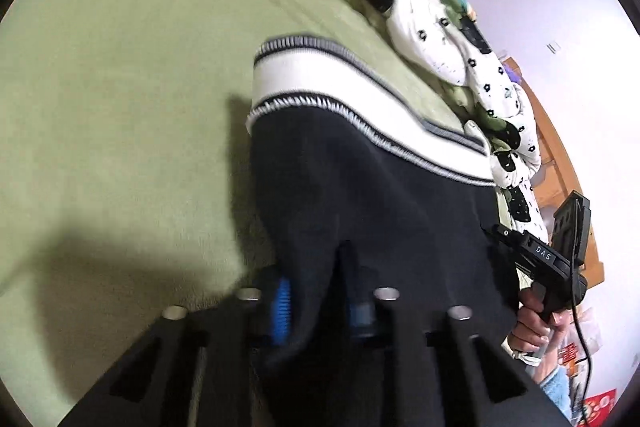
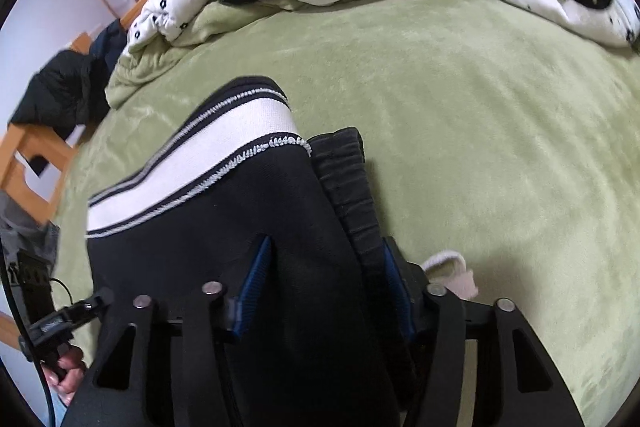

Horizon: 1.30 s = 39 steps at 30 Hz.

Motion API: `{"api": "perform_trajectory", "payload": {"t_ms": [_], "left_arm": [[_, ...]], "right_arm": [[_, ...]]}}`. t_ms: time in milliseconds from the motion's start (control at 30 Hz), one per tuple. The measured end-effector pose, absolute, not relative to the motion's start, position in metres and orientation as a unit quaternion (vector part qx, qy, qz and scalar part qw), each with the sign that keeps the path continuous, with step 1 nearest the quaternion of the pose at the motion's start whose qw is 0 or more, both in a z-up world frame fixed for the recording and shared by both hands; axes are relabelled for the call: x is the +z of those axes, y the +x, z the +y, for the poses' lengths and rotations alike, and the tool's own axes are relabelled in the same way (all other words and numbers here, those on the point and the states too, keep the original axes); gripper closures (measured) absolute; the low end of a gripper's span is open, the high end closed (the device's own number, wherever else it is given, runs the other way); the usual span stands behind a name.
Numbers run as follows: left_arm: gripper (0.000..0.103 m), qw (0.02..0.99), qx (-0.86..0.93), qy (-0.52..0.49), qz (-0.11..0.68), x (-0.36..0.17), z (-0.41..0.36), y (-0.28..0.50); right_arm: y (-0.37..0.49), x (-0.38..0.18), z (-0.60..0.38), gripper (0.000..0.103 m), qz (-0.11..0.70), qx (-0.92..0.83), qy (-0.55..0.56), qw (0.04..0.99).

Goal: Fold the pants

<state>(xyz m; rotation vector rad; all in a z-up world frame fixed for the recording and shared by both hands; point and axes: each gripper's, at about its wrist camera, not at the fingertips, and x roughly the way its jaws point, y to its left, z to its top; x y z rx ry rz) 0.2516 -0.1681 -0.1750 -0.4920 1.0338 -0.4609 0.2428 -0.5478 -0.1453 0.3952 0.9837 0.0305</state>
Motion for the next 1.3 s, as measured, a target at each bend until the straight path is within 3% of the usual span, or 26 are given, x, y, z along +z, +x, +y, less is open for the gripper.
{"api": "perform_trajectory", "payload": {"t_ms": [100, 333, 567, 733, 900, 1033, 1133, 1200, 1300], "left_arm": [[0.092, 0.811, -0.242, -0.240, 0.475, -0.157, -0.161, 0.248], [0.092, 0.820, -0.251, -0.239, 0.454, -0.126, -0.112, 0.227], [0.092, 0.853, -0.182, -0.182, 0.455, -0.086, -0.002, 0.212], [0.090, 0.851, -0.154, -0.138, 0.482, -0.110, 0.041, 0.208], [0.078, 0.841, -0.143, -0.144, 0.501, -0.145, 0.037, 0.210], [0.069, 0.864, -0.115, -0.085, 0.482, -0.140, 0.025, 0.201], [0.067, 0.863, -0.112, -0.083, 0.485, -0.140, 0.024, 0.198], [0.061, 0.862, -0.113, -0.082, 0.487, -0.142, 0.023, 0.197], [0.061, 0.857, -0.119, -0.087, 0.493, -0.146, 0.028, 0.198]], "right_arm": [[0.223, -0.122, -0.542, 0.083, 0.446, 0.018, 0.213, 0.869], [0.185, -0.079, -0.467, 0.086, 0.427, 0.035, 0.209, 0.879], [0.188, -0.086, -0.360, 0.087, 0.453, 0.127, 0.235, 0.850], [0.187, -0.102, -0.313, 0.087, 0.442, 0.138, 0.186, 0.867], [0.183, -0.146, -0.330, 0.082, 0.467, 0.090, 0.175, 0.862], [0.181, -0.127, -0.325, 0.078, 0.464, 0.076, 0.152, 0.869], [0.184, -0.106, -0.321, 0.073, 0.419, 0.053, 0.139, 0.896], [0.194, -0.099, -0.314, 0.063, 0.410, 0.040, 0.117, 0.904], [0.225, -0.103, -0.304, 0.061, 0.419, 0.046, 0.115, 0.899]]}}
